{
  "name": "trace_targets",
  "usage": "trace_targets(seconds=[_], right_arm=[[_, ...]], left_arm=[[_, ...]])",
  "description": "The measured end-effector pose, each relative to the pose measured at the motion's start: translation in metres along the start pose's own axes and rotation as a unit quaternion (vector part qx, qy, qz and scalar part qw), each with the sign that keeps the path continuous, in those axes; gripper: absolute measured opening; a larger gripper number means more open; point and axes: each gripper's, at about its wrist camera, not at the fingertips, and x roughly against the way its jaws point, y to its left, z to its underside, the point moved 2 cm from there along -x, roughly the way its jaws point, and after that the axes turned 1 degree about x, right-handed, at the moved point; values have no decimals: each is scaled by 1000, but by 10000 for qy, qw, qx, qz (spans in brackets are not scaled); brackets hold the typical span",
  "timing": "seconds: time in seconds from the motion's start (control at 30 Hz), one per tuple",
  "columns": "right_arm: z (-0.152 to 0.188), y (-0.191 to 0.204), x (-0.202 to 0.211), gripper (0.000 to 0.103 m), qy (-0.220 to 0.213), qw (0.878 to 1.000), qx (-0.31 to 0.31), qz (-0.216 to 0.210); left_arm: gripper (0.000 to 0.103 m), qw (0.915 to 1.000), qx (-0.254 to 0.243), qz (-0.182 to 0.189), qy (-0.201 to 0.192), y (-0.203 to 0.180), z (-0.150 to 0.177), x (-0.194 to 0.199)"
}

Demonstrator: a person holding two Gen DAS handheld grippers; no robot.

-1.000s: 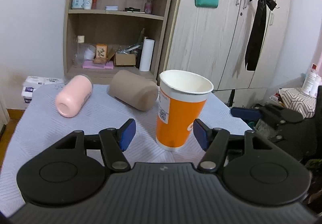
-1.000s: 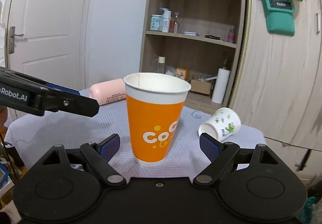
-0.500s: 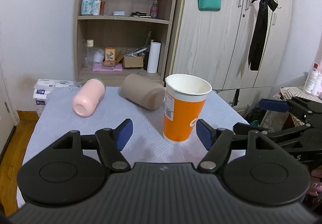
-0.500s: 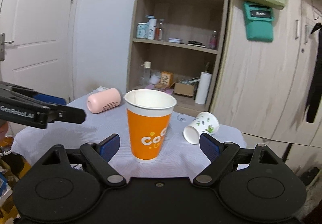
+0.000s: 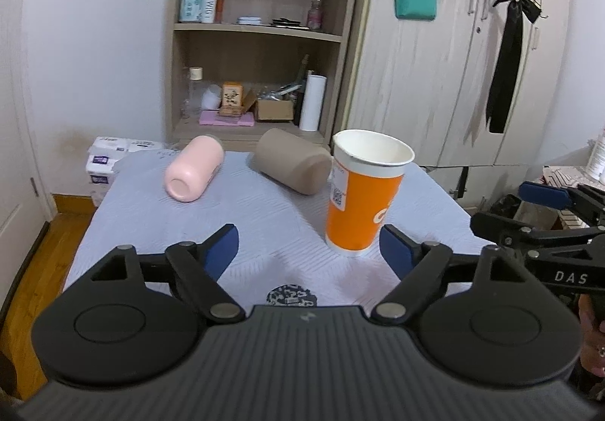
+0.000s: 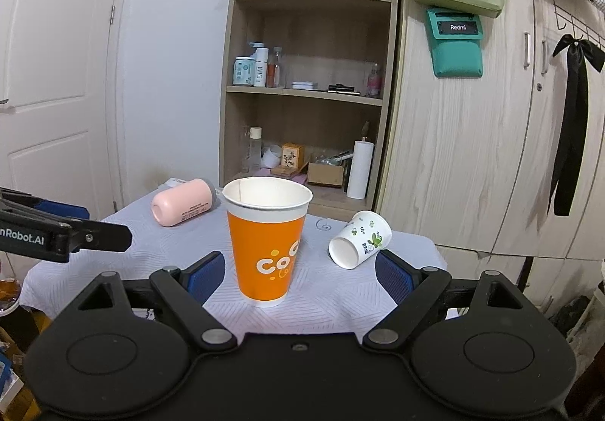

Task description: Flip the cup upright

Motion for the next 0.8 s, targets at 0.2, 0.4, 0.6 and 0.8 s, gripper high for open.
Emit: trace_targets(seconds=[0.2, 0.4, 0.6, 0.8], right_arm=[[0, 2, 3, 97, -64, 9997, -65, 235], [3, 2, 1, 103, -24, 9993, -198, 316], [3, 1, -2, 103, 134, 9978, -316, 574], [5, 2, 1, 103, 198, 9968, -496, 604]], left_arm=[[101, 9991, 39, -381, -187, 1, 5, 10], [103, 9975, 108, -690, -104, 4, 8, 9], [103, 9956, 162, -918, -112, 6, 8, 10], [103, 9940, 170, -1080, -12, 5, 11, 12]])
